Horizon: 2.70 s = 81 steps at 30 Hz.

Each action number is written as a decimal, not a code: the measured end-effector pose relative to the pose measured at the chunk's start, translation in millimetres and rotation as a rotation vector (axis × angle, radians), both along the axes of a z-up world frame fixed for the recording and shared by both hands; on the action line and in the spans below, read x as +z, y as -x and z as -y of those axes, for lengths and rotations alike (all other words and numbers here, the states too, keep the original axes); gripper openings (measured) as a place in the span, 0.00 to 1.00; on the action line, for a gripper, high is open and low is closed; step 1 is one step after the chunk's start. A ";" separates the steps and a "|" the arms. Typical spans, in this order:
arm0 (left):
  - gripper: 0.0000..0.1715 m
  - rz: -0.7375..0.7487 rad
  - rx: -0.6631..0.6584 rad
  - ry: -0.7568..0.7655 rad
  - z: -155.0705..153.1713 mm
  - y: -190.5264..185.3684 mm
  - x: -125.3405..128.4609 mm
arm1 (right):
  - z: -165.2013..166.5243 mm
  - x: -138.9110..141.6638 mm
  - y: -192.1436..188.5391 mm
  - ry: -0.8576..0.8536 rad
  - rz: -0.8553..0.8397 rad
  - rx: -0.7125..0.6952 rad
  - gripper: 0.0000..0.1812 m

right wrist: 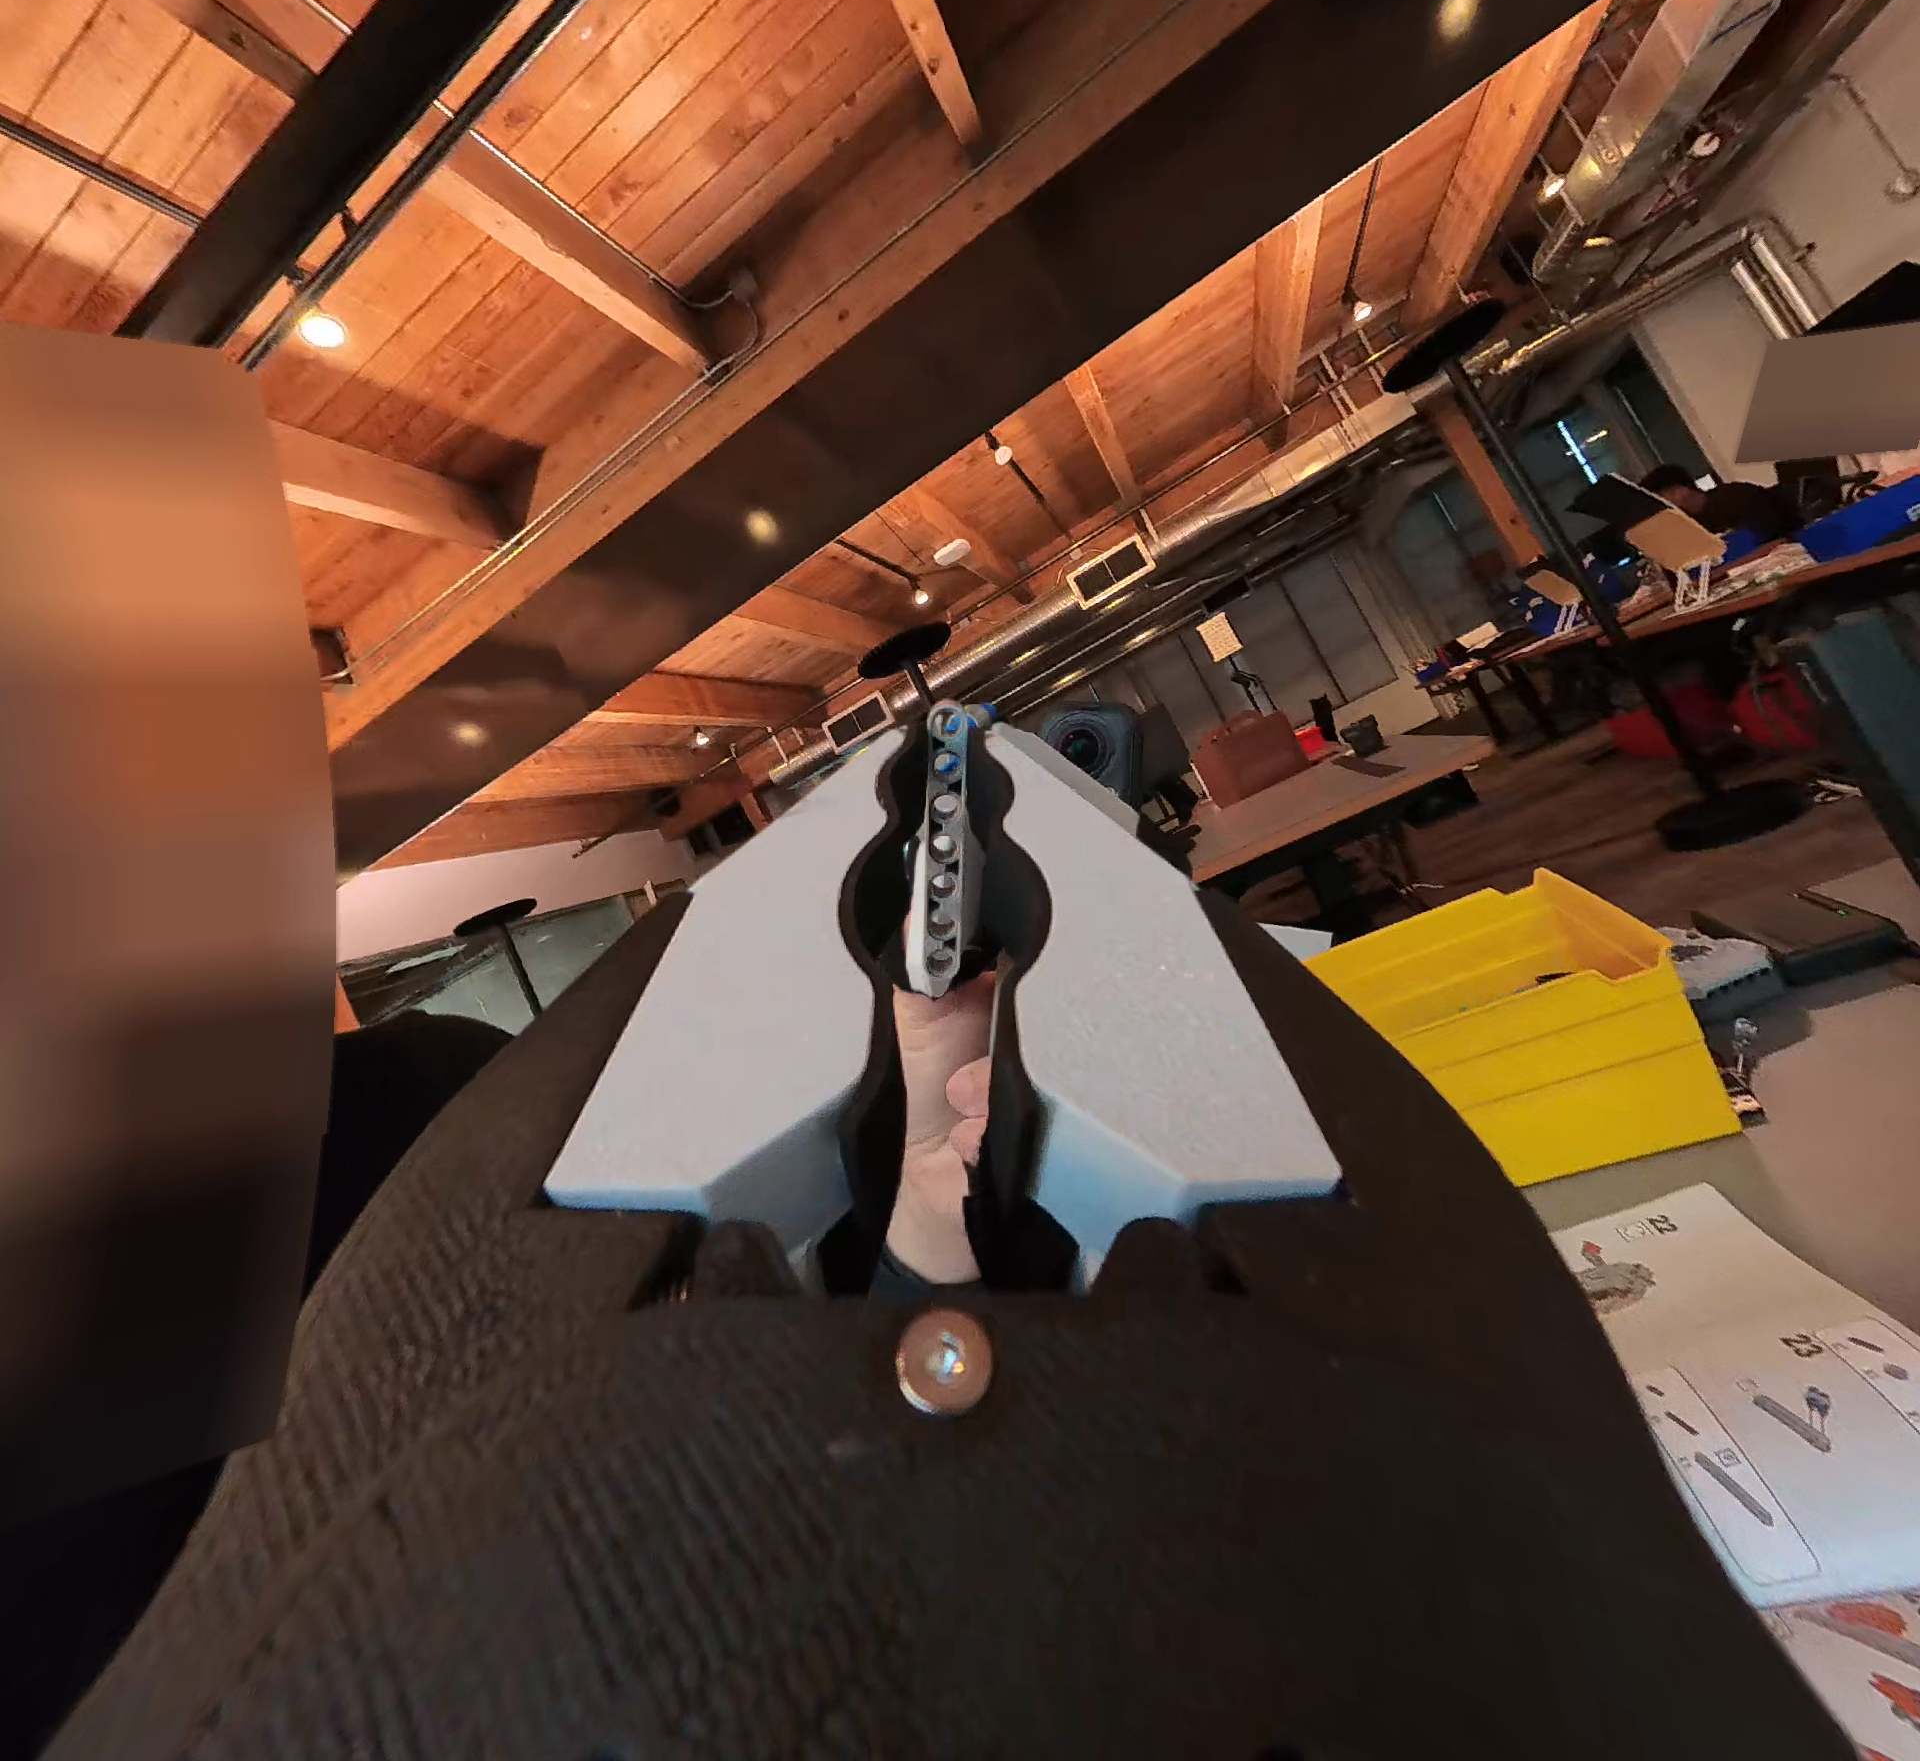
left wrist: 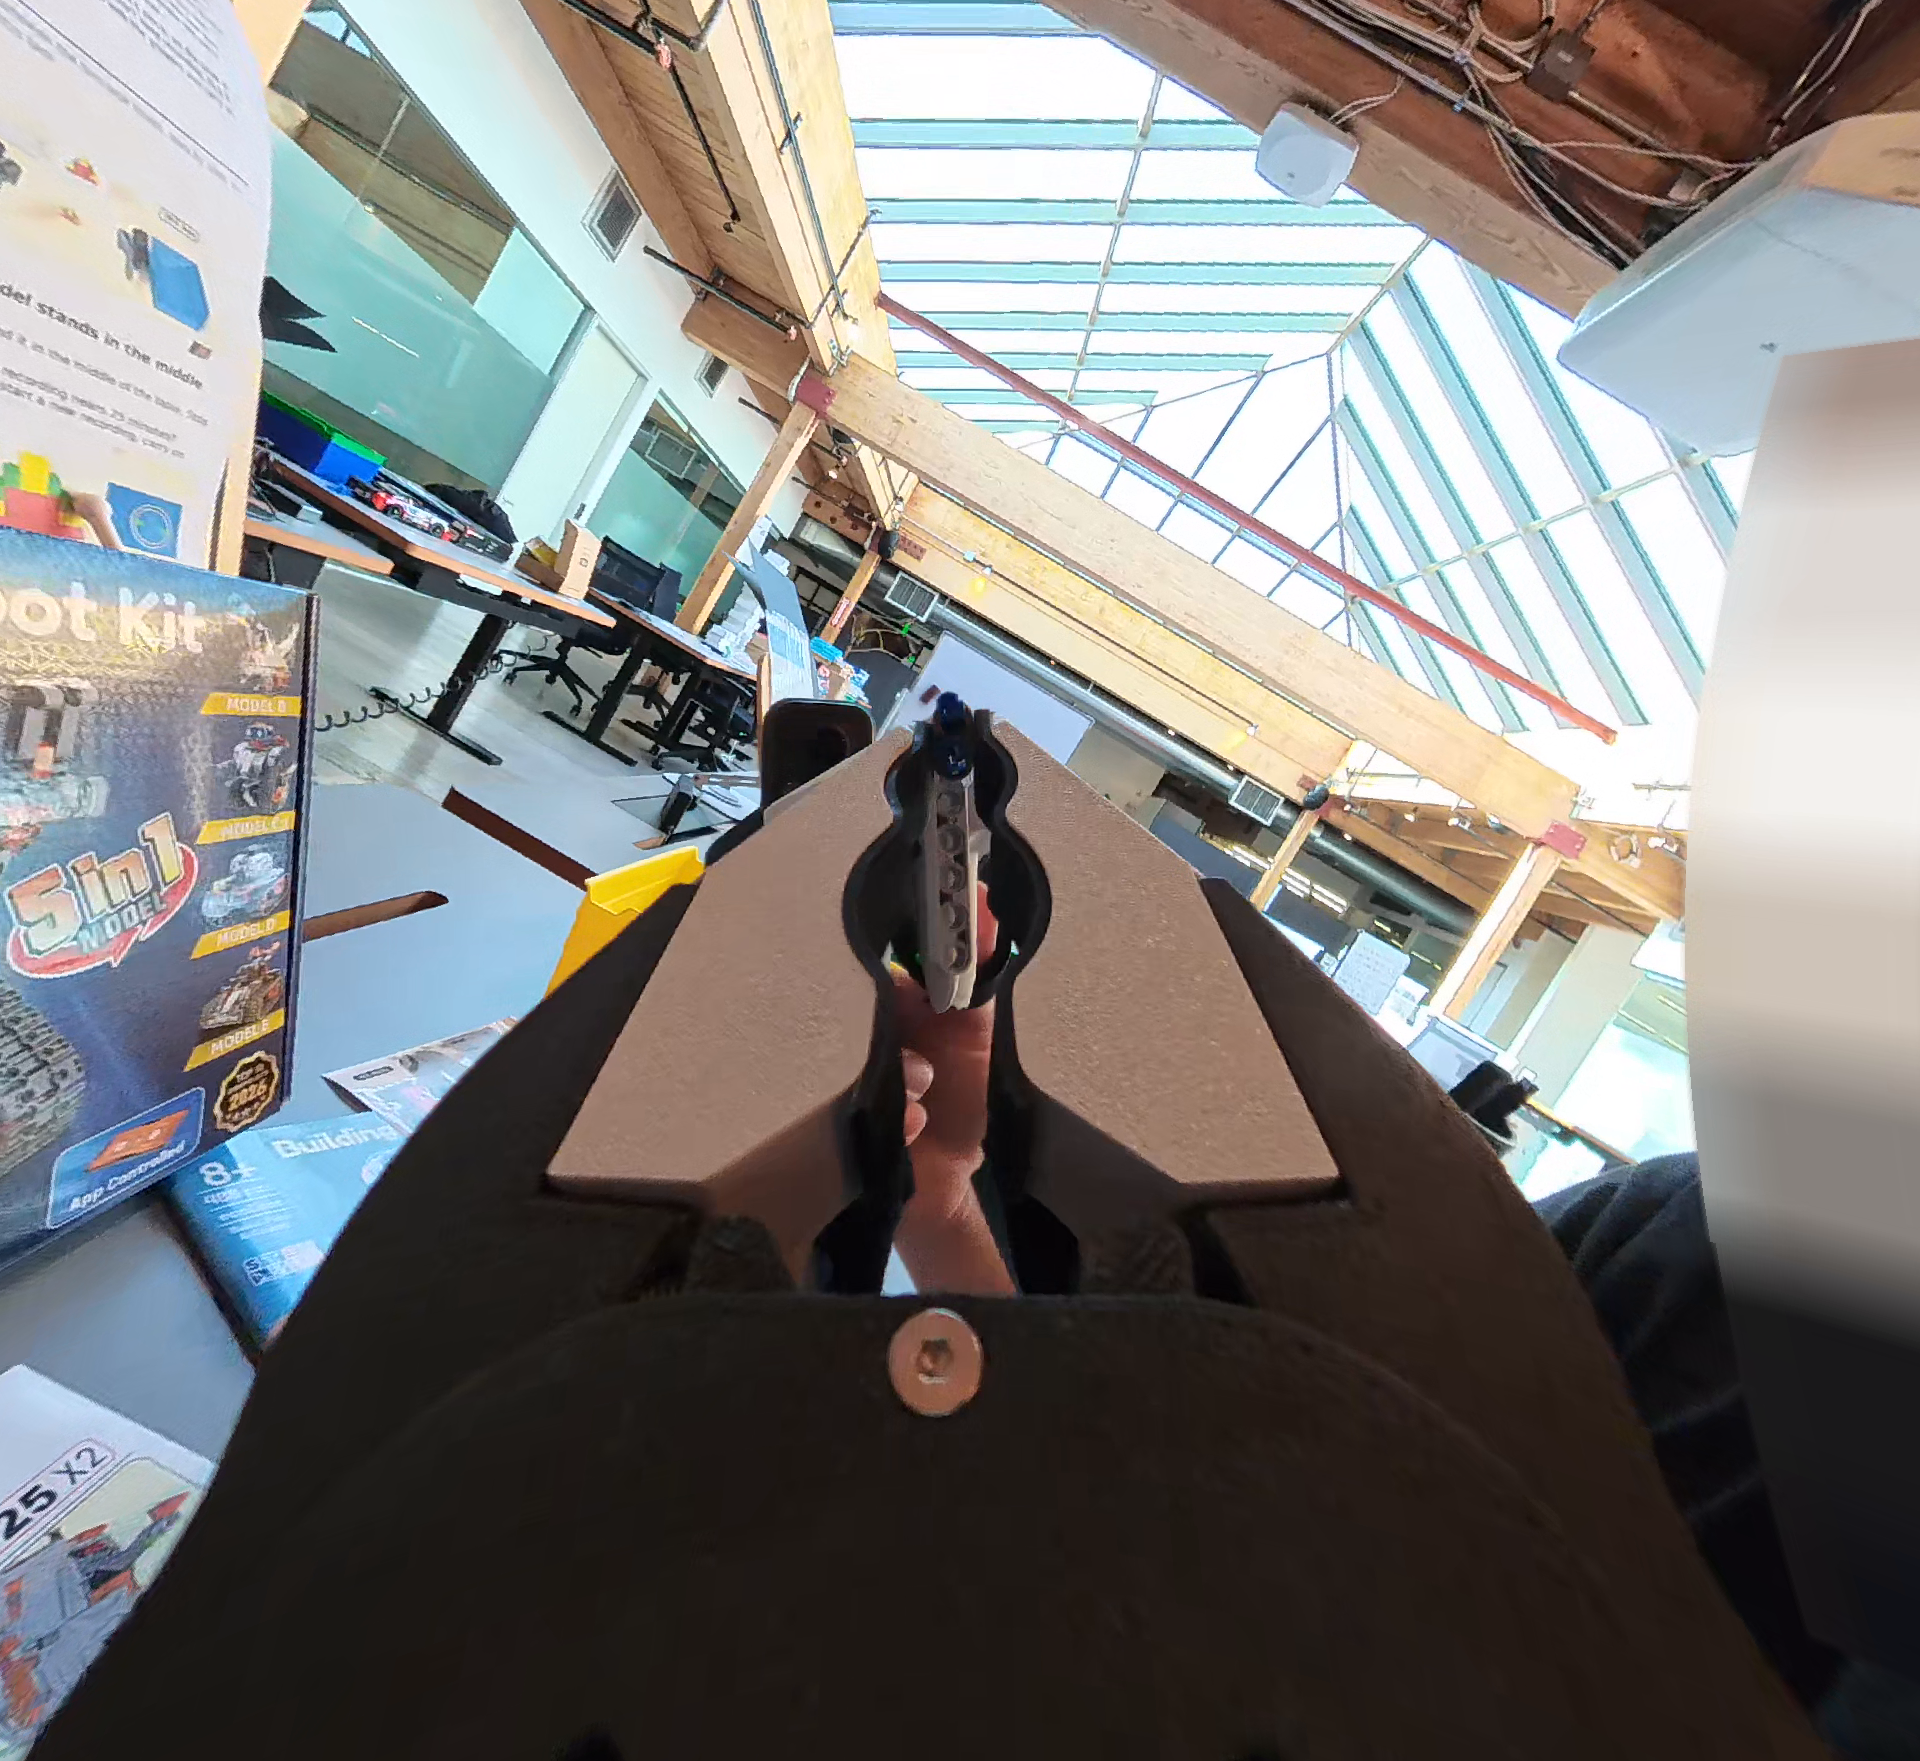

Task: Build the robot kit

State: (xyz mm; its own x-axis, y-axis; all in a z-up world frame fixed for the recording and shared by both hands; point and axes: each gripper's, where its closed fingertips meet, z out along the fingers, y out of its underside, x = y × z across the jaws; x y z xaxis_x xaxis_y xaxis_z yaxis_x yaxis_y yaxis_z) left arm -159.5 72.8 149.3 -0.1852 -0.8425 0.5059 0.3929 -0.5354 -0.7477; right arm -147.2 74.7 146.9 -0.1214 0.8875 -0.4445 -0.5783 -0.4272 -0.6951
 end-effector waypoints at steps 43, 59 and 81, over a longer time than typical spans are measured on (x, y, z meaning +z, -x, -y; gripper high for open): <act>0.03 -0.159 -0.024 -0.097 30.2 30.3 20.8 | 122.7 -91.4 16.3 -0.468 0.766 0.435 0.03; 0.04 -0.619 0.162 -0.047 -22.7 37.0 -57.5 | 37.4 -116.8 -44.2 -0.234 0.979 -0.017 0.03; 0.03 -0.339 0.266 -0.233 -5.0 31.6 3.1 | -24.2 -57.6 -42.1 -0.244 0.621 -0.458 0.02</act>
